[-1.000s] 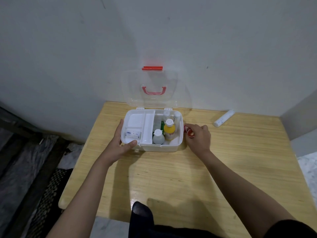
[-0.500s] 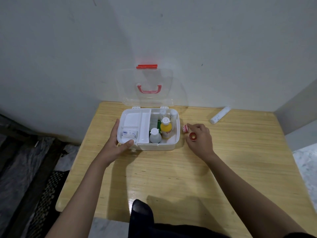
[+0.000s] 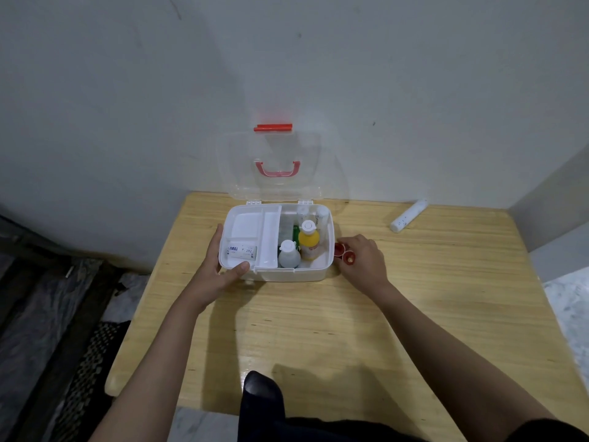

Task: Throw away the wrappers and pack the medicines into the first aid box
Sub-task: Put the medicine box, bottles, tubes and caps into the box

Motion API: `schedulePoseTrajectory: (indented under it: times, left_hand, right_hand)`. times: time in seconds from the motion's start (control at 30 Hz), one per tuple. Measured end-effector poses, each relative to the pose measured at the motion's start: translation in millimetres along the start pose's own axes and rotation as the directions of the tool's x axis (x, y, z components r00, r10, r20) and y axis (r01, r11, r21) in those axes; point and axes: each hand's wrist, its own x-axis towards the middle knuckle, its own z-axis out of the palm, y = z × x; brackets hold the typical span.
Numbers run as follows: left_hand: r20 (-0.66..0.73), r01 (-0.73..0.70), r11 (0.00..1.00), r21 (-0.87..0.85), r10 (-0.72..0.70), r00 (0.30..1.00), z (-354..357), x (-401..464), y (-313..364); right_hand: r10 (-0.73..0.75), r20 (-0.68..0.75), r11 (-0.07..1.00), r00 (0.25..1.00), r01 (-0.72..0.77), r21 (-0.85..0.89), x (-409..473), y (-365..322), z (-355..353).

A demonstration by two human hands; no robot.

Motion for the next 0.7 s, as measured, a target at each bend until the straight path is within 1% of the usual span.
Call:
schedulePoseTrajectory:
  times: [0.07, 0.23, 0.33, 0.4, 0.53, 0.7]
  left_hand:
    - [0.001, -0.005, 1.0, 0.004, 0.005, 1.0, 0, 0, 0]
    - [0.002, -0.002, 1.0, 0.002, 0.002, 1.0, 0, -2, 1]
    - [-0.002, -0.003, 1.0, -0.011, 0.003, 1.0, 1, -2, 0]
    - [-0.003, -0.008, 1.0, -0.02, 0.008, 1.0, 2, -2, 0]
    - [-0.011, -0.013, 0.999, -0.036, 0.012, 1.0, 4, -2, -1]
    - [-0.041, -0.018, 1.0, -0.019, 0.017, 0.999, 6, -4, 2]
  right_hand:
    - [0.013, -0.014, 1.0, 1.0, -0.013, 0.019, -1, 1, -2]
    - [0.014, -0.152, 0.991, 0.988, 0.006, 0.133, -4, -4, -32]
    - [0.0, -0.23, 0.982, 0.973, 0.043, 0.182, -2, -25, -64]
    - [-0.023, -0.251, 0.979, 0.968, 0.072, 0.189, 0, -47, -83]
    - [-0.133, -0.223, 0.974, 0.966, 0.169, 0.152, 2, -100, -97]
    - [-0.256, -0.098, 0.954, 0.962, 0.268, 0.135, 12, -156, -64]
